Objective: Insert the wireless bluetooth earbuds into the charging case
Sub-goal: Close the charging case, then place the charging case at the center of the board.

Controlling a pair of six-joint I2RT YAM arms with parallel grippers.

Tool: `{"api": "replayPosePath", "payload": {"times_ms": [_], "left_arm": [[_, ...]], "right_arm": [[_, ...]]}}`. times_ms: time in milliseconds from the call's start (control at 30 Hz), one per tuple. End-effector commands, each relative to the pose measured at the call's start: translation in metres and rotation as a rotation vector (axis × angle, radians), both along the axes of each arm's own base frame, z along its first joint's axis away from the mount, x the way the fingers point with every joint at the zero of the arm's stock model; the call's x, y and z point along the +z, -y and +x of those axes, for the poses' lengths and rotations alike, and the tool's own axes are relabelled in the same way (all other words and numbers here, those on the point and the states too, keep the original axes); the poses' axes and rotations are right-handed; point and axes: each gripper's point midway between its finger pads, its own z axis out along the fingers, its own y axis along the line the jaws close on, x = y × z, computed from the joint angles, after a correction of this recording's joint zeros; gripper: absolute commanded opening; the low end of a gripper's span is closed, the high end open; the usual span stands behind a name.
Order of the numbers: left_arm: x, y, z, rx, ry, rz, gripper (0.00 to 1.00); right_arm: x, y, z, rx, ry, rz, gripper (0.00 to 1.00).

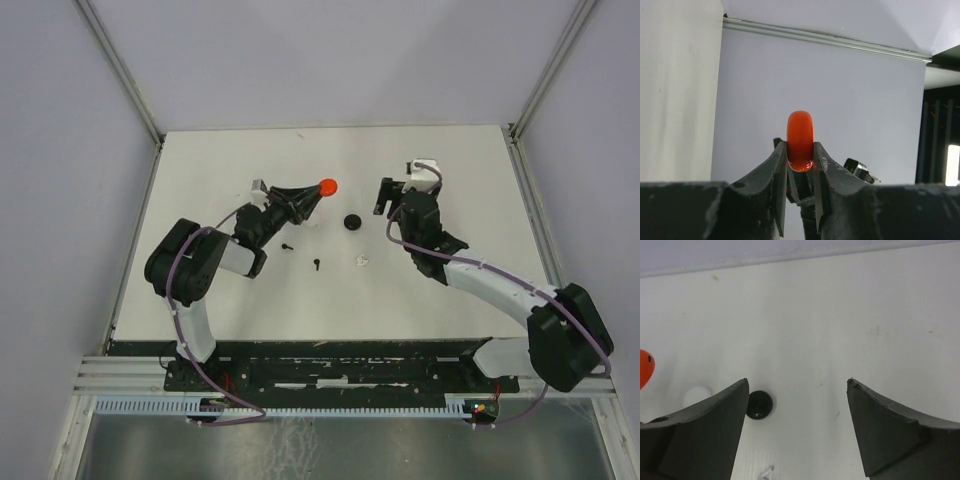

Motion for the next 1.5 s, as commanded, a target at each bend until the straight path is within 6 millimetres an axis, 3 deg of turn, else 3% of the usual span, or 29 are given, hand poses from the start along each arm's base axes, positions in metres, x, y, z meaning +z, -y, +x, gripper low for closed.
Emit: {"api": "replayPosePath", "payload": {"times_ms": [0, 67, 267, 500, 700, 933, 1167, 1333, 1467], "left_arm": [[0.014, 0.015, 0.023, -0.067, 0.143, 0.188, 0.03], [0.009, 0.012, 0.041, -0.06, 0.142, 0.273, 0.03], [-0.02, -0.033, 0.096, 0.057, 0.083, 0.532, 0.03], [-0.061, -0.073, 0.127, 0.121, 0.002, 0.647, 0.03], [-0.087, -0.088, 0.134, 0.125, -0.037, 0.701, 0.04], [-0.11, -0.098, 0.135, 0.116, -0.071, 0.711, 0.13], [-0.122, -0.111, 0.136, 0.117, -0.103, 0.778, 0.32], [-0.125, -0.115, 0.135, 0.105, -0.123, 0.817, 0.53], [-0.124, -0.12, 0.132, 0.095, -0.145, 0.839, 0.6]], "right_arm": [[0.022, 0.029, -0.018, -0.058, -0.032, 0.069, 0.87], [0.027, 0.033, -0.023, -0.057, -0.034, 0.06, 0.87], [0.021, 0.023, -0.026, 0.025, -0.098, 0.012, 0.87], [0.001, 0.002, -0.018, 0.123, -0.219, -0.006, 0.87], [-0.019, -0.026, -0.013, 0.235, -0.321, -0.011, 0.87], [-0.039, -0.062, -0.007, 0.364, -0.407, 0.033, 0.85], [-0.061, -0.1, 0.004, 0.462, -0.506, 0.023, 0.84], [-0.075, -0.132, 0.01, 0.511, -0.548, -0.022, 0.84], [-0.084, -0.154, 0.018, 0.533, -0.566, -0.048, 0.84]]}}
